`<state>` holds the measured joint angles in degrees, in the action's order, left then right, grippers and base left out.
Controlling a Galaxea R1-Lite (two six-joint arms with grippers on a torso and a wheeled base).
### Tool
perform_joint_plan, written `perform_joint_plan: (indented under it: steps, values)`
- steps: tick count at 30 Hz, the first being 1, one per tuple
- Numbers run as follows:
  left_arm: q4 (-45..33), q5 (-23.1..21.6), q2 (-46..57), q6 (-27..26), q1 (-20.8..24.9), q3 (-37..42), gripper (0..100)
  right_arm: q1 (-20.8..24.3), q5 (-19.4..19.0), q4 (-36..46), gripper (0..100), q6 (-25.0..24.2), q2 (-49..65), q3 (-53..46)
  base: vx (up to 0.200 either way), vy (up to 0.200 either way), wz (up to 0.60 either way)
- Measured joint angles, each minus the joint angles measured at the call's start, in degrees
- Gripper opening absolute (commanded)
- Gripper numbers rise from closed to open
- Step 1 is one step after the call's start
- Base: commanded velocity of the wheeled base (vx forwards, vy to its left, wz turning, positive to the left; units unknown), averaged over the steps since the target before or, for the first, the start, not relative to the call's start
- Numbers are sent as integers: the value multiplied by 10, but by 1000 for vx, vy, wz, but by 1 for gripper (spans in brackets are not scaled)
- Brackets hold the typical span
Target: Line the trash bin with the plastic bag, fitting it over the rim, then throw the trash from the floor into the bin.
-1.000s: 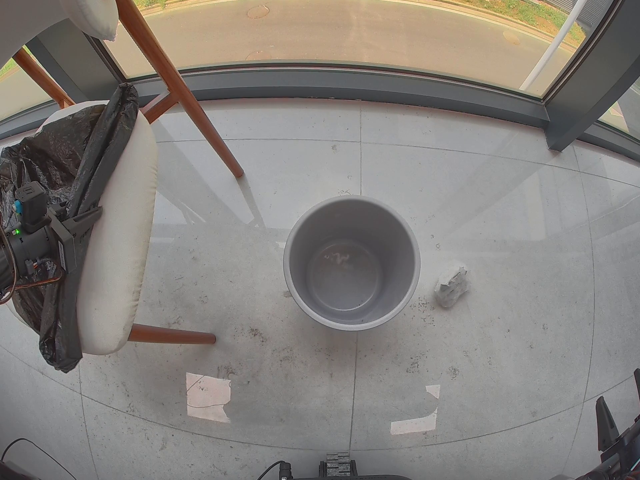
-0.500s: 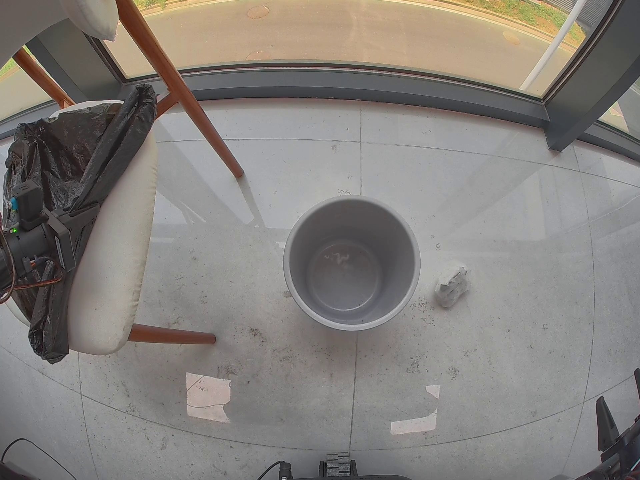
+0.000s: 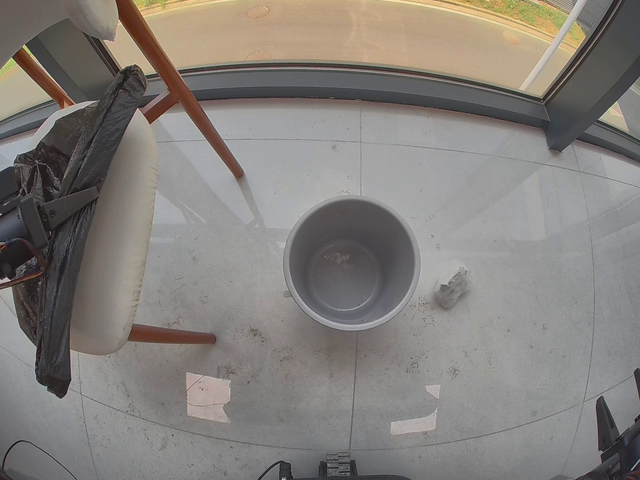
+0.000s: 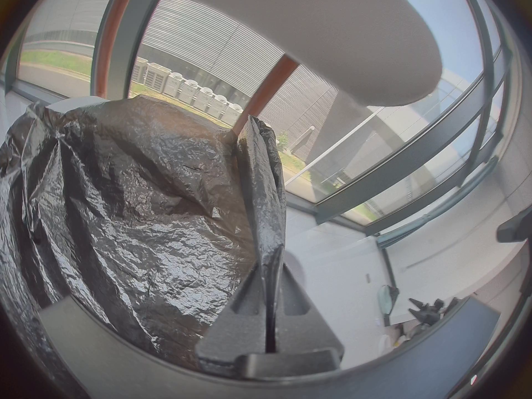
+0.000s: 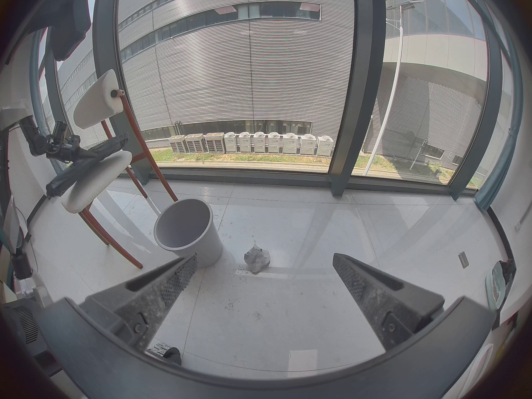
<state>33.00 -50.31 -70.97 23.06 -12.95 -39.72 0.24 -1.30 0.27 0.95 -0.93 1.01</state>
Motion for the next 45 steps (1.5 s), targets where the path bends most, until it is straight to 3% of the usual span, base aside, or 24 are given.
perform_joint_plan:
  steps: [8,14,18,30,40,45]
  values:
    - [-1,-39,89,115,31,15,0,0,0,0,100,0,0,0,0,0,0]
    - [-2,-72,134,126,44,20,0,0,0,0,100,0,0,0,0,0,0]
    - [-2,-74,146,110,46,23,0,0,0,0,100,0,0,0,0,0,0]
    - [2,-65,118,-28,50,22,0,0,0,0,100,0,0,0,0,0,0]
    - [10,-69,65,-49,52,17,0,0,0,0,100,0,0,0,0,0,0]
    - [56,-68,34,-58,59,14,0,0,0,0,100,0,0,0,0,0,0]
